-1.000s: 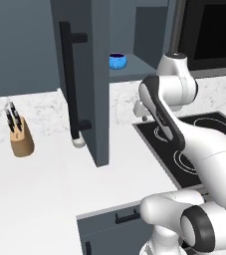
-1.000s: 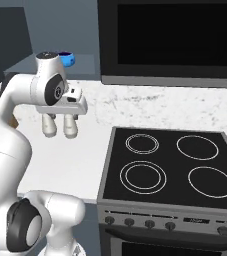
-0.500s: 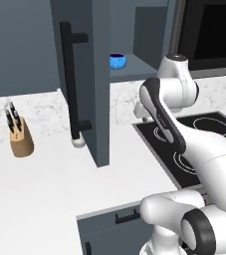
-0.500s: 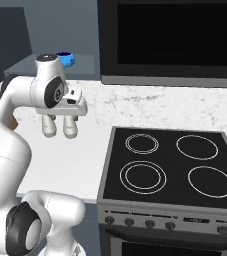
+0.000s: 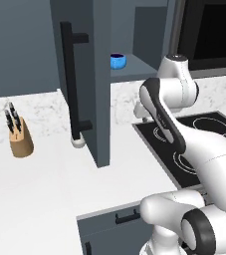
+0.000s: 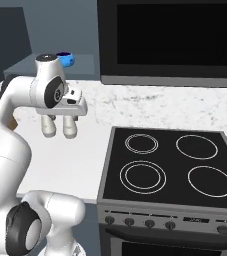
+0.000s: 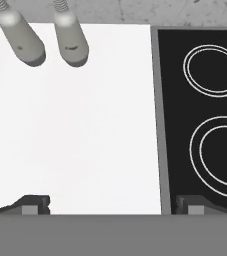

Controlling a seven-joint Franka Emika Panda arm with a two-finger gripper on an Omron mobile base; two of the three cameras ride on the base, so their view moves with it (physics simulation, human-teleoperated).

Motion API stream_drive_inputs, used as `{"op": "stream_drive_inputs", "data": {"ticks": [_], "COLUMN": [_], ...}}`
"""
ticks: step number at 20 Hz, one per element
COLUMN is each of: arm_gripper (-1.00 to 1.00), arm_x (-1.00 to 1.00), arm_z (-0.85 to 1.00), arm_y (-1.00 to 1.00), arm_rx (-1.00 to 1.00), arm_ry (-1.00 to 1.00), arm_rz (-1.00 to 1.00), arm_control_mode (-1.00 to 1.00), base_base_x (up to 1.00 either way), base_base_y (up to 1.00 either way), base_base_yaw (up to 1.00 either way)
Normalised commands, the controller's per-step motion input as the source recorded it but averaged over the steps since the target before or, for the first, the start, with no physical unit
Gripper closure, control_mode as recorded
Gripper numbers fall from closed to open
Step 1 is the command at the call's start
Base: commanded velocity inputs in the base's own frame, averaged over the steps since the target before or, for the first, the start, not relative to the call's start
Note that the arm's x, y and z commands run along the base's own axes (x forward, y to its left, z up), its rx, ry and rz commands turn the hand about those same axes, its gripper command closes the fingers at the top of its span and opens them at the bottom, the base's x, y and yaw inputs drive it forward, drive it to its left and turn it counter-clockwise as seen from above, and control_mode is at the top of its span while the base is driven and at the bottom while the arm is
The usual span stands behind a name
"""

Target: Gather all objects into one cabinet and sort the glasses and bowls to opposite sides.

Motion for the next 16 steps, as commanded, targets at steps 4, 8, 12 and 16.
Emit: {"op": "stream_drive_inputs", "data": {"ticks": [4,8,12,16], "arm_gripper": [-1.00,-1.00,-1.00,-1.00], "arm_x": [0.22,0.17,0.01,0.00], "arm_z": [0.10,0.22,0.31,0.43], "arm_y": [0.17,0.22,0.19,0.08], "arm_rx": [-0.07,-0.10,-0.11,-0.05], "arm_ry": [-0.05,-0.11,-0.18,-0.18], "arm_rz": [0.01,0.03,0.04,0.06], "arm_control_mode": [-1.00,-1.00,-1.00,-1.00], "base_base_x": [0.09,0.00,0.00,0.00], "base_base_y": [0.07,0.00,0.00,0.00], "base_base_yaw": [0.00,0.00,0.00,0.00]}}
